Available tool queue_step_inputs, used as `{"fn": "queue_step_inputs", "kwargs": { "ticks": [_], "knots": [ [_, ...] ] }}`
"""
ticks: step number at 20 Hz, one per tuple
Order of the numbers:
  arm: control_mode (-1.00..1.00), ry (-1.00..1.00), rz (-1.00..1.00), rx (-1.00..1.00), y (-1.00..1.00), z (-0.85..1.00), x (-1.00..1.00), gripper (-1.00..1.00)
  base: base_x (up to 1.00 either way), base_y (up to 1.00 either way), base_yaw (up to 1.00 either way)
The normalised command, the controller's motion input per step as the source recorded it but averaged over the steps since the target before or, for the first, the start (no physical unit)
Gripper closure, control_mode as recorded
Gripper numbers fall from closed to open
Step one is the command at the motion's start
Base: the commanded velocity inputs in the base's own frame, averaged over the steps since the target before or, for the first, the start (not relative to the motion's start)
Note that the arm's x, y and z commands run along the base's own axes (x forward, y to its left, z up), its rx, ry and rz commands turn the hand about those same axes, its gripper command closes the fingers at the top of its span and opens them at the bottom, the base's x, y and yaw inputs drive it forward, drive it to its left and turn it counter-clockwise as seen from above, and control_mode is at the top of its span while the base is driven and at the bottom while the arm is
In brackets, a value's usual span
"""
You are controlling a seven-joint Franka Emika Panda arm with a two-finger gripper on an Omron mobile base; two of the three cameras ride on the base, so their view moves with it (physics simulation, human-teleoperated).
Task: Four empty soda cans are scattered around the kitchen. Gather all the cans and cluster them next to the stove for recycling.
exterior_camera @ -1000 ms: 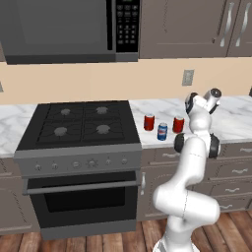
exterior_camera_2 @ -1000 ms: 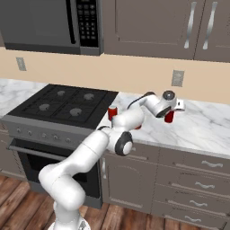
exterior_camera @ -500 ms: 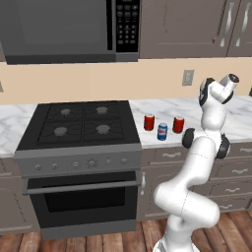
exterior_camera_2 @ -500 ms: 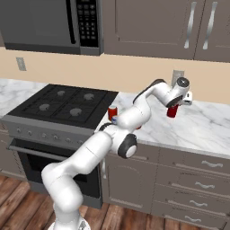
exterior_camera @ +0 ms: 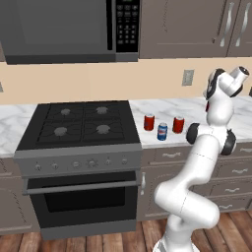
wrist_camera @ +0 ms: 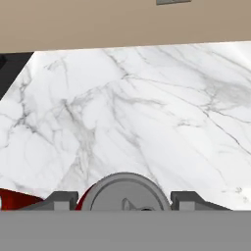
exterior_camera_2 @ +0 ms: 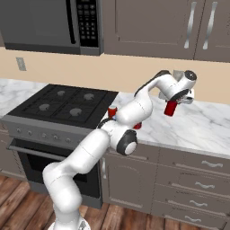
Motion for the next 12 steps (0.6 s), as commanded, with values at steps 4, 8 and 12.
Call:
{"fn": "queue_step_inputs", "kwargs": {
  "ticks": [4, 8, 12],
  "knots": [
    [-1.00, -0.08, 0.00, 0.00, 0.31, -0.01, -0.29, 1.00, 0.00, 0.00, 0.00],
    [-1.00, -0.08, 0.00, -0.01, 0.37, -0.06, -0.20, 1.00, 0.00, 0.00, 0.00],
    [-1.00, -0.06, 0.00, -0.04, 0.43, -0.19, -0.14, 1.00, 0.00, 0.00, 0.00]
  ]
}}
